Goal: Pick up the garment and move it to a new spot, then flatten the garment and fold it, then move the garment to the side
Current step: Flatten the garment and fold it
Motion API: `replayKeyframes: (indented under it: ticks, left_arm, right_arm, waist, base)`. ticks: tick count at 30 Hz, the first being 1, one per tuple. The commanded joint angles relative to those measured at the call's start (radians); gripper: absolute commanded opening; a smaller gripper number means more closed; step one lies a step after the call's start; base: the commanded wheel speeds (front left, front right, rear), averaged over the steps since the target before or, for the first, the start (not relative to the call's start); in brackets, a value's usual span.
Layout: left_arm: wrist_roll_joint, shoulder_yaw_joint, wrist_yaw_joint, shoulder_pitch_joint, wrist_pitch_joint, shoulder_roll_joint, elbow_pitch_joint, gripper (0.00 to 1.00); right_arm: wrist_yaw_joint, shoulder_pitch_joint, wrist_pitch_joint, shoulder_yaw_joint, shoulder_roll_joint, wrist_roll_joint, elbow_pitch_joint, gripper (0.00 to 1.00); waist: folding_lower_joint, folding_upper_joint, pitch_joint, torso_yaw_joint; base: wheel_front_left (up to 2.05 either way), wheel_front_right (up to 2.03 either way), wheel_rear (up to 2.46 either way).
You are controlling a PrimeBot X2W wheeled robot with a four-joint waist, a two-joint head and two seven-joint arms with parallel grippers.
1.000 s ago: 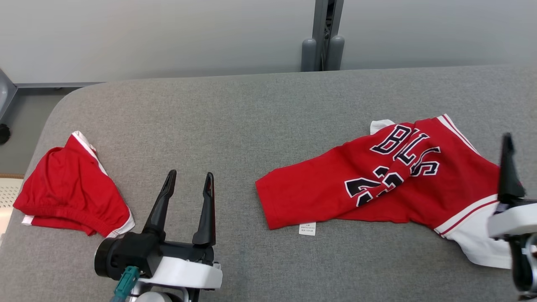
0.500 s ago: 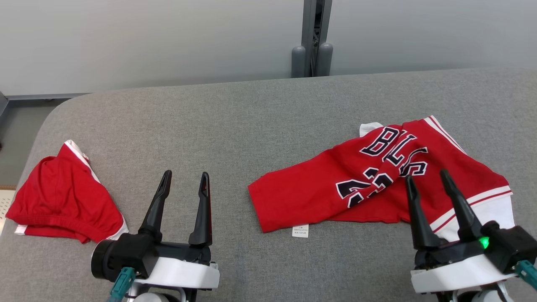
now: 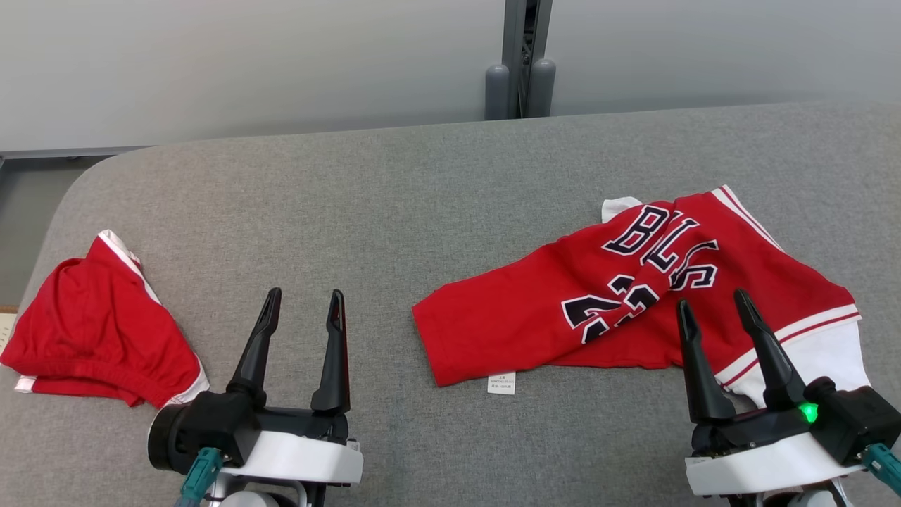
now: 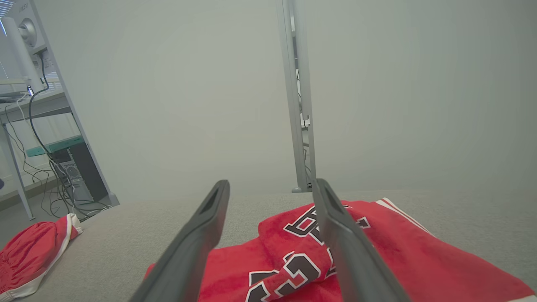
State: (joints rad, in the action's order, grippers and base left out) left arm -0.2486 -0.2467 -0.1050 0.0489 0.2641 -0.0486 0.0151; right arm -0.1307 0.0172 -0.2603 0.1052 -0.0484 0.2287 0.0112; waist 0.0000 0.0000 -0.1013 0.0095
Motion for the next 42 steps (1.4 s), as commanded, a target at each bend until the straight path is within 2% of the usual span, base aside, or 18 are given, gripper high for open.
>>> replayKeyframes:
  ticks: [1,4,7,11,16,23,27,33,34,35,36,42]
  left_arm:
    - [-0.006,0.000,0.009,0.007,0.000,-0.003,0.012,1.00]
    - [-0.022,-0.012,0.031,0.015,0.001,-0.003,0.075,1.00]
    - [-0.011,-0.043,0.078,0.052,0.001,-0.004,0.216,1.00]
    - [-0.009,-0.057,0.127,0.158,-0.001,-0.004,0.391,1.00]
    - [-0.044,-0.068,0.175,0.313,-0.068,-0.005,0.541,1.00]
    - [-0.100,-0.101,0.216,0.442,-0.182,-0.005,0.648,1.00]
    - [-0.175,-0.121,0.227,0.482,-0.247,-0.004,0.671,1.00]
    - [-0.226,-0.175,0.235,0.509,-0.330,-0.004,0.688,1.00]
    - [-0.230,-0.178,0.236,0.510,-0.331,-0.004,0.688,0.94]
    - [-0.232,-0.181,0.236,0.512,-0.331,-0.005,0.687,0.41]
    - [-0.235,-0.186,0.237,0.515,-0.331,-0.007,0.687,0.00]
    - [-0.244,-0.181,0.236,0.535,-0.280,-0.024,0.664,0.00]
  right_arm:
    - [0.000,0.014,-0.007,-0.003,-0.005,-0.005,0.002,1.00]
    - [0.000,0.019,-0.007,-0.005,-0.004,-0.008,0.008,1.00]
    - [0.000,0.032,-0.006,-0.005,-0.005,-0.012,0.008,1.00]
    - [0.000,0.042,-0.006,-0.004,-0.005,-0.015,0.015,1.00]
    - [0.000,0.064,-0.006,-0.005,-0.004,-0.007,0.024,1.00]
    - [0.000,0.079,-0.006,0.001,-0.004,-0.003,0.022,1.00]
    - [0.000,0.089,-0.006,-0.007,-0.004,-0.001,0.021,1.00]
    - [0.000,0.099,-0.006,-0.003,-0.004,-0.009,0.020,1.00]
    - [0.000,0.101,-0.006,-0.003,-0.004,-0.009,0.020,1.00]
    - [0.000,0.101,-0.006,-0.002,-0.004,-0.010,0.020,1.00]
    - [0.000,0.100,-0.006,-0.001,-0.004,-0.009,0.020,1.00]
    - [0.000,0.103,-0.006,0.003,-0.004,-0.014,0.013,1.00]
  waist:
    - [0.0000,0.0000,-0.006,-0.003]
    - [0.0000,0.0000,-0.024,-0.012]
    - [0.0000,0.0000,-0.047,-0.025]
    - [0.0000,0.0000,-0.085,-0.045]
    - [0.0000,0.0000,-0.136,-0.072]
    - [0.0000,0.0000,-0.176,-0.098]
    - [0.0000,0.0000,-0.194,-0.107]
    - [0.0000,0.0000,-0.215,-0.111]
    - [0.0000,0.0000,-0.217,-0.111]
    - [0.0000,0.0000,-0.219,-0.111]
    - [0.0000,0.0000,-0.220,-0.112]
    - [0.0000,0.0000,-0.219,-0.113]
  base:
    - [0.00,0.00,0.00]
    - [0.00,0.00,0.00]
    - [0.00,0.00,0.00]
    - [0.00,0.00,0.00]
    - [0.00,0.00,0.00]
    - [0.00,0.00,0.00]
    - [0.00,0.00,0.00]
    - [0.00,0.00,0.00]
    - [0.00,0.00,0.00]
    - [0.00,0.00,0.00]
    - [0.00,0.00,0.00]
    - [0.00,0.00,0.00]
